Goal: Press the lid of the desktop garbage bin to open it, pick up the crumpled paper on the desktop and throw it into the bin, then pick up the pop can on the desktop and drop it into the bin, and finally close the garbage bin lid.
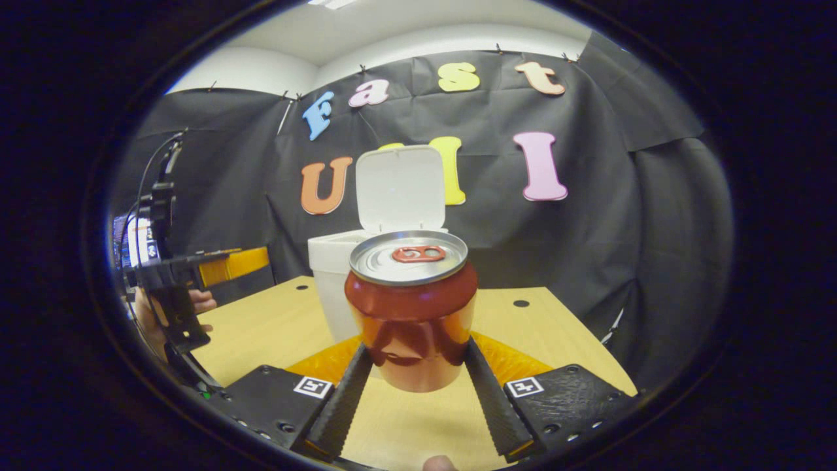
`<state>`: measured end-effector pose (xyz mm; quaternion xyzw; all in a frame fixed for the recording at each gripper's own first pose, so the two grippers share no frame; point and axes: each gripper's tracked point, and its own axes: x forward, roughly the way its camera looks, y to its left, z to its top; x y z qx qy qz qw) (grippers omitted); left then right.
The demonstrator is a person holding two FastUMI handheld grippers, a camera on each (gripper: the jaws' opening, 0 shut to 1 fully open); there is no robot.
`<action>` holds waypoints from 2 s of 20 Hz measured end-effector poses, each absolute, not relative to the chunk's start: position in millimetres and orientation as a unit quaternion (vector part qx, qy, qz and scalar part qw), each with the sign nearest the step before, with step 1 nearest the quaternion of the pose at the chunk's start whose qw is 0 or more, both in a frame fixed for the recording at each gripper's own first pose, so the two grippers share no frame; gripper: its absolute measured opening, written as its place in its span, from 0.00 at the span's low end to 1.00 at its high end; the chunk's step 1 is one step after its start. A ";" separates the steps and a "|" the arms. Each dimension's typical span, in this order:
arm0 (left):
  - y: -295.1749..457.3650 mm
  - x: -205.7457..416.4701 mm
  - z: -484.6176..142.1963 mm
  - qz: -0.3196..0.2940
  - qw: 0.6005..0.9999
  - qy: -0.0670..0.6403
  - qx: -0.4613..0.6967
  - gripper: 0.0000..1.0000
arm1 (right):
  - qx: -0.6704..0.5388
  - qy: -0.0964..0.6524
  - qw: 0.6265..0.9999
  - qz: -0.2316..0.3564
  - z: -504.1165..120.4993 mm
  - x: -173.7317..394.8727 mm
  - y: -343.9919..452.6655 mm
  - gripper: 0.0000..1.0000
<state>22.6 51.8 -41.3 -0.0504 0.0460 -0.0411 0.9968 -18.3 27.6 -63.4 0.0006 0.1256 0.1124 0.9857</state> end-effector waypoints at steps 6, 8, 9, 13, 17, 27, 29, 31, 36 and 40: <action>61.7 7.0 -53.7 -0.036 0.998 0.049 -0.030 1.00 | -0.036 0.094 0.985 0.142 3.9 15.9 58.4 0.81; 59.1 2.9 -58.1 -0.037 0.998 0.052 -0.027 1.00 | -0.049 0.085 0.983 0.154 20.6 30.0 73.0 0.81; 60.7 -0.3 -59.0 -0.035 0.998 0.051 -0.021 1.00 | -0.052 0.084 0.982 0.161 26.2 37.5 80.6 0.81; 68.4 -10.9 -51.9 -0.025 0.999 0.030 0.000 1.00 | -0.059 0.088 0.980 0.169 39.3 75.2 101.9 0.81; 78.9 -21.8 -51.9 -0.022 0.999 0.023 -0.007 1.00 | -0.048 0.105 0.981 0.156 42.8 117.5 108.6 0.81; 93.7 -32.9 -52.4 -0.014 1.000 0.021 -0.011 1.00 | -0.038 0.155 0.980 0.121 14.4 171.3 116.8 0.81; 90.4 -33.8 -50.1 -0.019 1.000 0.018 -0.012 1.00 | -0.042 0.160 0.980 0.114 11.0 177.8 116.8 0.81; 89.1 -34.1 -48.7 -0.022 1.000 0.015 -0.012 1.00 | -0.044 0.167 0.978 0.113 5.6 181.7 119.9 0.82; 99.5 -34.6 -49.0 -0.012 1.000 0.015 -0.009 1.00 | -0.032 0.168 0.979 0.108 6.5 185.4 122.4 0.87; 107.0 -32.7 -49.5 -0.004 1.000 0.015 -0.014 1.00 | -0.028 0.140 0.984 0.108 23.4 176.3 122.5 0.86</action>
